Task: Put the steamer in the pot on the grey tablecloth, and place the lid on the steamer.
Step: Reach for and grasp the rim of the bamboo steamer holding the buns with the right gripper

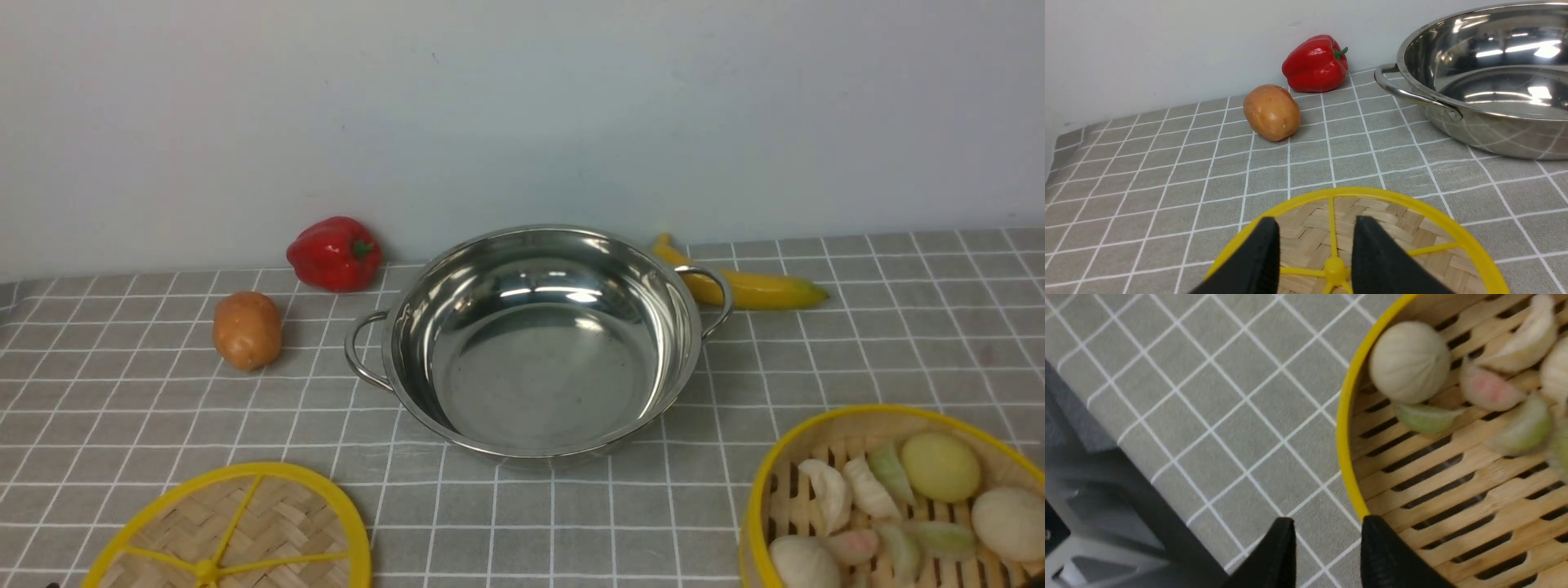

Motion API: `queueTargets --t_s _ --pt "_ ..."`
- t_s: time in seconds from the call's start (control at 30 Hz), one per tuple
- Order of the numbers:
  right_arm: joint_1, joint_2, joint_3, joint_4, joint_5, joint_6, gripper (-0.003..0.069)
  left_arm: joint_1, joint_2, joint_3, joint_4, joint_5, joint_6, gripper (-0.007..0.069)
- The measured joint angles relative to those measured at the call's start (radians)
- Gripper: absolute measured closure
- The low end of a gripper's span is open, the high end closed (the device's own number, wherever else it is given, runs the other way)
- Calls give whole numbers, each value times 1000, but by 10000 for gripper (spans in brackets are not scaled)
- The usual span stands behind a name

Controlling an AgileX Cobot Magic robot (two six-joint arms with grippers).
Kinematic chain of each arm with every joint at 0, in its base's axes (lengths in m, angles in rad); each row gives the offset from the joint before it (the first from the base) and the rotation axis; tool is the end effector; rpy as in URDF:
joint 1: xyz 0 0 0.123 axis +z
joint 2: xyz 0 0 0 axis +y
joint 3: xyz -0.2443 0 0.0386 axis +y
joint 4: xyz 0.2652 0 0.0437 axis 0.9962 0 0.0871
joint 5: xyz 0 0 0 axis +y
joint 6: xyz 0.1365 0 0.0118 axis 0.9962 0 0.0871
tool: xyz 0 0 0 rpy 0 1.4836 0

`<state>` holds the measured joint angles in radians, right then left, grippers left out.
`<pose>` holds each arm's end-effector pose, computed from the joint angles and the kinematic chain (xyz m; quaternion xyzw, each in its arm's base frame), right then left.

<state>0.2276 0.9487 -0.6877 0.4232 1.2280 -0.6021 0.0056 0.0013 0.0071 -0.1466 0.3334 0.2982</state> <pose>0.1647 0.0926 0.1939 -0.3436 0.9132 0.1841 0.1189 0.1539 -0.0057 0.1692 0.0754 0.7864 0.0317 0.6122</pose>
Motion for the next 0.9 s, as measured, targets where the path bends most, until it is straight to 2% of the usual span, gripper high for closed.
queueTargets --t_s 0.17,0.33,0.53,0.9 --pt "175 133 -6 -166 -1 99 408 0 0 0 0 0 0 382" --pt "311 206 -6 -242 -61 165 357 0 0 0 0 0 0 382" --pt "329 292 -10 -263 -142 194 323 0 0 0 0 0 0 382" --pt "329 418 -10 -294 -191 202 321 0 0 0 0 0 0 382"
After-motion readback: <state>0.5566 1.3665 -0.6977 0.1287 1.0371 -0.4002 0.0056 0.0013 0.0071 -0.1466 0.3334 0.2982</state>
